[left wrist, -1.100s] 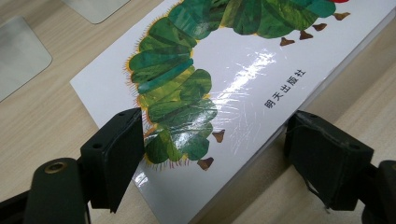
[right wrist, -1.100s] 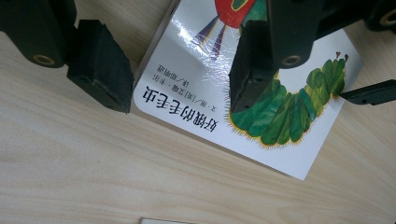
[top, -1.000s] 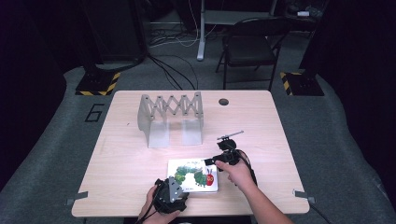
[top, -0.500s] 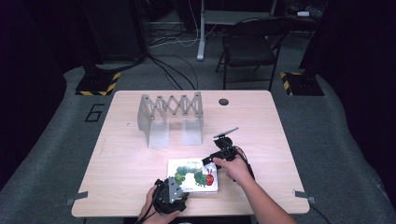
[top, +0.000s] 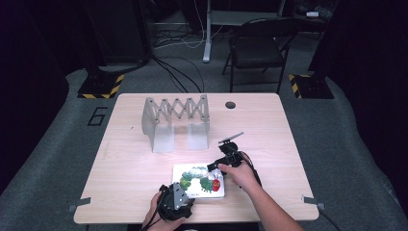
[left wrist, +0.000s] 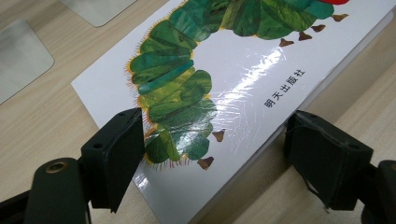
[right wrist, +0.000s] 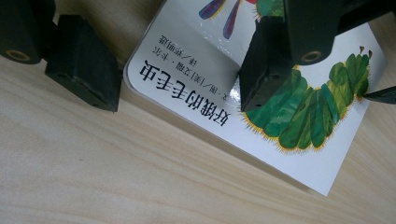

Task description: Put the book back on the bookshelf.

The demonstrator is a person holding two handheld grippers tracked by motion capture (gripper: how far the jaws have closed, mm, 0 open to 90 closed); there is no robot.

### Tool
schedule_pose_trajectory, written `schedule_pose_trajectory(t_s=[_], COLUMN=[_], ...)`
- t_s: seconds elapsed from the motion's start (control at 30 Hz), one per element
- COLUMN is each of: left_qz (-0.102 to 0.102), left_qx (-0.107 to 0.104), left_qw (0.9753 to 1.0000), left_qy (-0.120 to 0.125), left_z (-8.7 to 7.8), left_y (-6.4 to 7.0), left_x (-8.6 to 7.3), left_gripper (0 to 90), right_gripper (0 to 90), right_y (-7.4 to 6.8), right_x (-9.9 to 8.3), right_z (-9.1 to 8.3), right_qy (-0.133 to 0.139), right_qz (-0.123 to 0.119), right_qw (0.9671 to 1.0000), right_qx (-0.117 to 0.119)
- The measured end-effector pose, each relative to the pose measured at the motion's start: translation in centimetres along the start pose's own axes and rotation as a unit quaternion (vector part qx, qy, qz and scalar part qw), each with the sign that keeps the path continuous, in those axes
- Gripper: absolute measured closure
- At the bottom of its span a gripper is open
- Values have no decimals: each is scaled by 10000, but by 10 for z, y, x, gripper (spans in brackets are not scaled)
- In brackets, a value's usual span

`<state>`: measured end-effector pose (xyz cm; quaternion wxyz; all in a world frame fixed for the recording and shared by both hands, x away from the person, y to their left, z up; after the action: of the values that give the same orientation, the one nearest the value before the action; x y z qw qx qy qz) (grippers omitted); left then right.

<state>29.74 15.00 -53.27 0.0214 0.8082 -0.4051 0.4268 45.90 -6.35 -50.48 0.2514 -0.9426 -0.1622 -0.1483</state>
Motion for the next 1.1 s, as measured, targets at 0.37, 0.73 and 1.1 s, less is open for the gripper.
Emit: schedule_pose_trajectory(t_s=[0.37, 0.73, 1.1], left_qz=[-25, -11, -34], left_qx=[100, 19, 43], left_qw=[9999, 10000, 10000], left_qy=[23, 9, 63], left_z=[1, 0, 1], left_y=[1, 0, 1], left_x=[0, 0, -1], left_gripper=[205, 205, 208], right_gripper=[296, 382, 385], right_y=[-14, -11, -4], right_x=[-2, -2, 1], right_z=[-2, -14, -14], right_qy=[78, 266, 240], right_qz=[-142, -114, 7], right_qw=[9991, 9993, 9997], right_qx=[-400, -251, -23])
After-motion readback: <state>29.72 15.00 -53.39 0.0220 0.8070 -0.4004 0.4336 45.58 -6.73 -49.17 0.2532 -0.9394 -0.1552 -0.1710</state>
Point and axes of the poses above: each handheld gripper's, and its own axes: z roughly forward along the jaws, x roughly out of its top, y roughly to its right, the point moved 1 cm from there along z, roughly forward along the jaws, and after that the axes turned 7 degrees about z, right-handed, at the moved point
